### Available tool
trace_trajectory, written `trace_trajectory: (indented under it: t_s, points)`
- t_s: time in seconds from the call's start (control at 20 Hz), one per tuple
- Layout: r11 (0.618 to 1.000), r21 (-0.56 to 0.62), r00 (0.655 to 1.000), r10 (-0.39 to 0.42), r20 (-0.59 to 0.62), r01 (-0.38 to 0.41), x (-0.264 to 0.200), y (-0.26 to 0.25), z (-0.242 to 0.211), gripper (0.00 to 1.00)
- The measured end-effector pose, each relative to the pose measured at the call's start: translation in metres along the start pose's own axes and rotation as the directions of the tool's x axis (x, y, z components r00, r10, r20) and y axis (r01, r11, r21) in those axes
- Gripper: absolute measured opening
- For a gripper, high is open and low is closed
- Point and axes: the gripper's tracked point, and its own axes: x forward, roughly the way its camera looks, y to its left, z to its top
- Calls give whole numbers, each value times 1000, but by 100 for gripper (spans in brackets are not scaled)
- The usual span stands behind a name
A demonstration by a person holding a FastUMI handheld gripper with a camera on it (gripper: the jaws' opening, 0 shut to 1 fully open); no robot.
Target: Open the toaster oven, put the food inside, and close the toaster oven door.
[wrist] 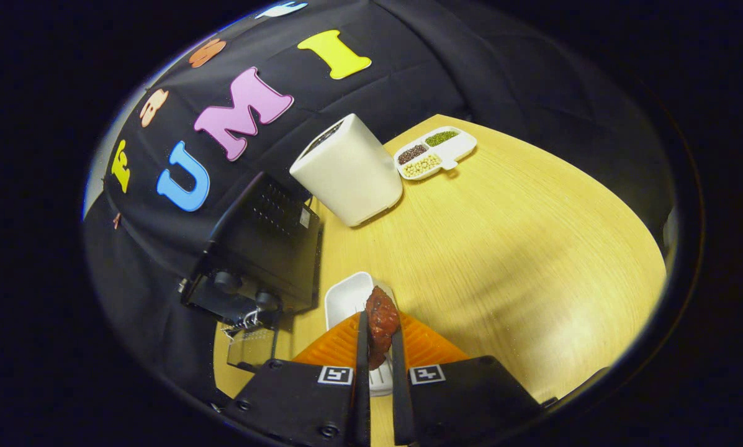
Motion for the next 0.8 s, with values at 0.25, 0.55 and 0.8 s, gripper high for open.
trace_trajectory:
  t_s: [0.25, 0.55, 0.8]
  points:
    - [999, -53, 1000, -6, 4, 6, -16, 9, 2, 12]
    - [992, -129, 994, 22, 104, -9, -53, 65, 24, 12]
    - [988, -115, 988, 117, 103, -105, -59, 154, 0, 12]
